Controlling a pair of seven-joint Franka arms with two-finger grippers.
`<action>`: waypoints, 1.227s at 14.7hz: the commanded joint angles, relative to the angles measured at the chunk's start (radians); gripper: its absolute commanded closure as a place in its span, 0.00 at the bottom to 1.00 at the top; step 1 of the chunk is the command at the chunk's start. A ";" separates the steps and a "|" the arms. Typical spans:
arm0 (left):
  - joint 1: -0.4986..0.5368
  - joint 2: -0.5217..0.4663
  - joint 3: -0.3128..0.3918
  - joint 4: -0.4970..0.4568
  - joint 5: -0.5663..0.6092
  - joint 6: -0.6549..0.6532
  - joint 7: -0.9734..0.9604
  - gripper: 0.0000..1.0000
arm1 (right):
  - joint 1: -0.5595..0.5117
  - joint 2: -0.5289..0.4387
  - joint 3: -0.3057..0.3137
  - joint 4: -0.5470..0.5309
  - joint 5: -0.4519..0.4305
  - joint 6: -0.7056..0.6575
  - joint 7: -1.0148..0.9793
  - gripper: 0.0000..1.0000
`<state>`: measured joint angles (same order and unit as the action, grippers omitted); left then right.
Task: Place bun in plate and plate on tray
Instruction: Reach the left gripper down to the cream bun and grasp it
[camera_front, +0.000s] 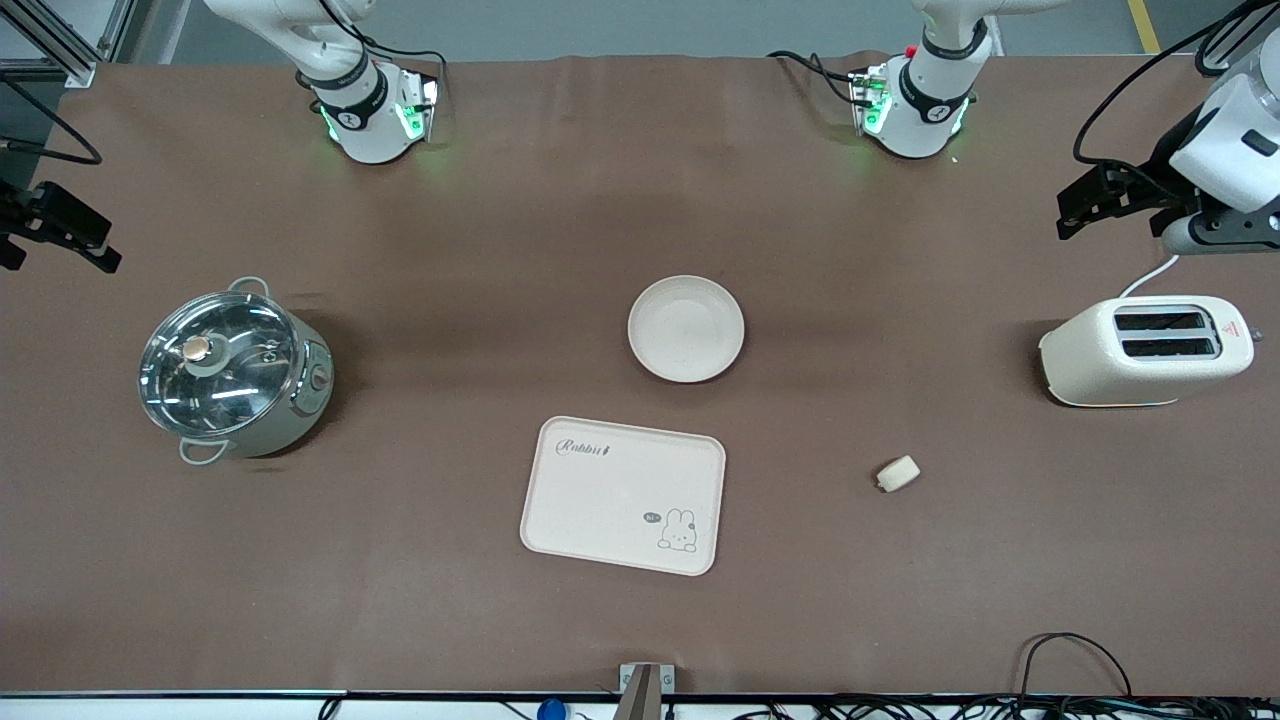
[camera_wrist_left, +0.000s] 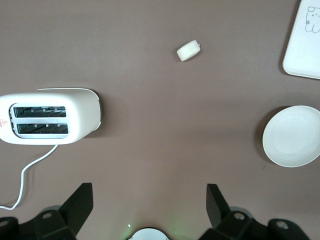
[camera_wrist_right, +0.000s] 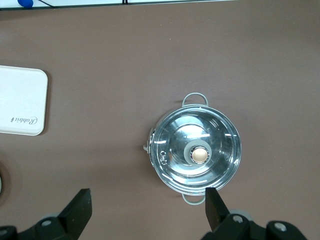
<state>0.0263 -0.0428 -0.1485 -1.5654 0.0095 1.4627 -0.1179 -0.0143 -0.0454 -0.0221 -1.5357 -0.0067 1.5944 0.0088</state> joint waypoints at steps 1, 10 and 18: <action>-0.002 0.006 0.007 0.027 -0.003 -0.024 0.014 0.00 | -0.003 -0.016 0.005 -0.009 -0.019 -0.005 0.014 0.00; -0.005 0.364 0.010 0.094 0.023 0.204 -0.080 0.00 | -0.004 -0.016 0.005 -0.009 -0.019 -0.005 0.014 0.00; -0.020 0.699 0.004 0.097 0.057 0.517 -0.459 0.00 | -0.001 -0.016 0.005 -0.009 -0.019 -0.005 0.014 0.00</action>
<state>0.0137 0.5991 -0.1413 -1.5146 0.0616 1.9511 -0.5089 -0.0144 -0.0454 -0.0223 -1.5350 -0.0067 1.5927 0.0091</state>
